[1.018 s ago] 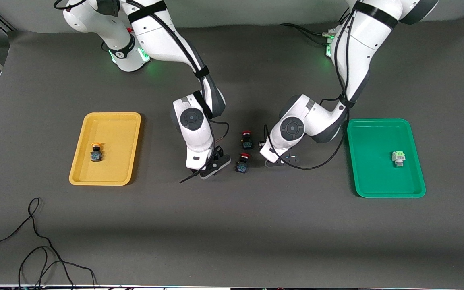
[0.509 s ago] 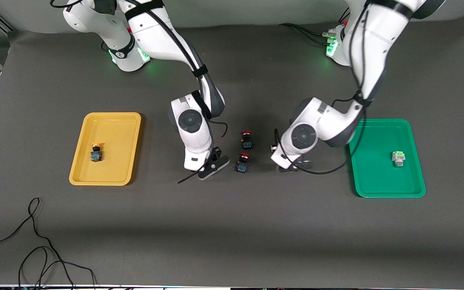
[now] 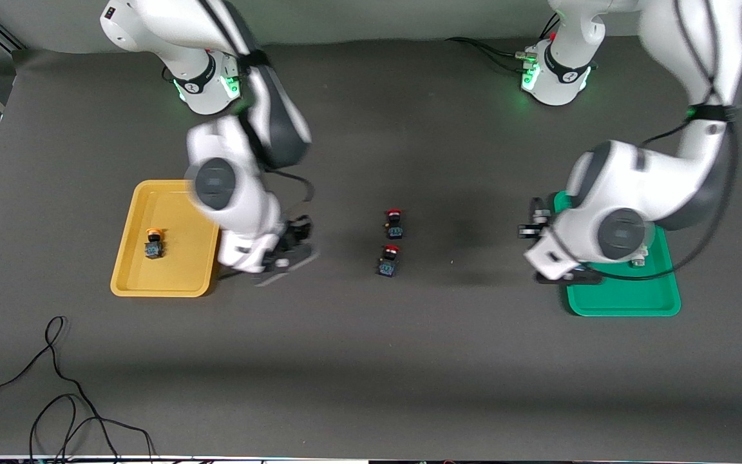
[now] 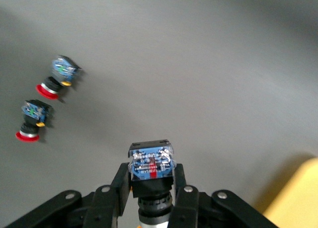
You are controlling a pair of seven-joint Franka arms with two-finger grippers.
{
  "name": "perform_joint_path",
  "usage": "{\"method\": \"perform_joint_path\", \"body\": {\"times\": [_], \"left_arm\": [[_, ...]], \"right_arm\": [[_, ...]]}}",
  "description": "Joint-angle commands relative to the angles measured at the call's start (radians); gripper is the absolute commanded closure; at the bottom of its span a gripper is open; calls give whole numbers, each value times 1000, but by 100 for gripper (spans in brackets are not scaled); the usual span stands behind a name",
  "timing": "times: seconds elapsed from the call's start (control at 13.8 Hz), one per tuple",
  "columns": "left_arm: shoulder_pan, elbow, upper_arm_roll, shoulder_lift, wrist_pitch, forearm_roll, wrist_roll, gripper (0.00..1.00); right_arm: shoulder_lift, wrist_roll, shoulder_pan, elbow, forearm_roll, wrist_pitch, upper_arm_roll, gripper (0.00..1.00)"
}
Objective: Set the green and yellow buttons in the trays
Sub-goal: 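Carry the yellow button to its tray while the left gripper carries orange to green tray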
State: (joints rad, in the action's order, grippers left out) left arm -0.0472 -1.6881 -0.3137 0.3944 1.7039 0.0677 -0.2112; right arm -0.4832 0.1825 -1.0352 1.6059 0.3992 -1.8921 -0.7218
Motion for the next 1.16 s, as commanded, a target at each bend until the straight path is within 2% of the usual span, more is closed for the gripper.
{"method": "perform_joint_path", "body": {"times": [0.0,0.22,0.44,0.51,0.58,0.73,0.87,0.95,1.02,1.09], "left_arm": [[-129,-10,-7,6,-6,7,226,100],[-212,-31,-7,46,49,76,317,100],[-236,-134,2,58,204,107,317,100],[-243,-149,11,76,248,110,317,100],[-244,-150,21,95,269,110,317,100],[-249,-162,38,123,305,110,317,100],[-250,-199,54,136,367,110,311,100],[-249,-215,64,144,403,110,311,100],[-250,-231,68,150,434,110,311,100],[-255,-242,68,155,451,110,311,100]], "right_arm": [[21,-5,-2,35,0,70,-141,74],[15,113,27,118,3,56,-272,74],[8,192,98,276,19,-109,-275,74],[0,228,110,354,47,-208,-271,74],[-21,260,109,420,112,-290,-257,74],[-111,333,113,448,244,-327,-232,74],[-170,386,113,448,314,-326,-231,74],[-182,390,113,448,322,-324,-231,74],[-184,382,113,447,322,-323,-231,60],[-184,376,113,445,322,-318,-231,22]]}}
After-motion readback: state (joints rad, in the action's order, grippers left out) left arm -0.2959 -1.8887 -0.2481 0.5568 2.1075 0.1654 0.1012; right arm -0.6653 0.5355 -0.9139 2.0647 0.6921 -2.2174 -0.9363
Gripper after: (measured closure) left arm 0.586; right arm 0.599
